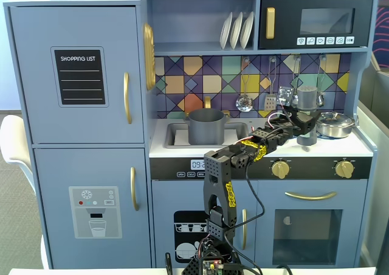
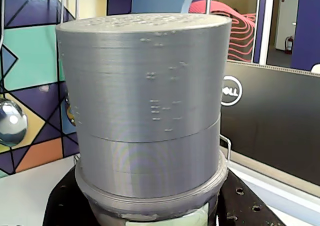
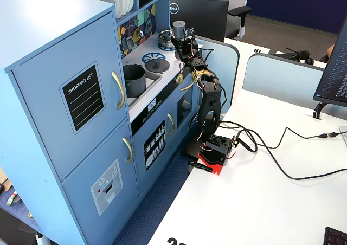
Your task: Put salt in the gray recipient
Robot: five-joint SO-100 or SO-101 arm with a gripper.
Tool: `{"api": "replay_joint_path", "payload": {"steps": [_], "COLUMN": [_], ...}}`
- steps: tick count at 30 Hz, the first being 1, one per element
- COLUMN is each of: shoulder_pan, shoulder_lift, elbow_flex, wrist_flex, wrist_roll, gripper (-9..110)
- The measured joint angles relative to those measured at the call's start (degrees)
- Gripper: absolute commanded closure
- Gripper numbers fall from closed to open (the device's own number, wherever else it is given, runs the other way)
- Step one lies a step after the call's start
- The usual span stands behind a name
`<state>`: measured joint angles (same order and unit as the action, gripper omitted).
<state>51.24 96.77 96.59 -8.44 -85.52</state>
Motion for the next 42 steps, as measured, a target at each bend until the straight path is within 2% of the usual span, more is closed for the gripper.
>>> {"api": "replay_joint_path", "payload": {"steps": [18,23,28,31,34,42], "shoulder_pan": [0.1,0.1,0.0,0.1,0.2,2.0], "shoulder_lift": [-2.0,-1.9,-1.9,-1.8,-1.9,5.1], "elbow_flex": [3.1,4.6,5.0,5.3,5.8,12.2], "wrist_flex": [-2.8,-5.1,-5.6,-6.0,-6.2,-6.0], "wrist_roll": [2.8,2.9,2.5,1.9,1.0,-0.2], "gripper": [101,92,76,71,60,52]}}
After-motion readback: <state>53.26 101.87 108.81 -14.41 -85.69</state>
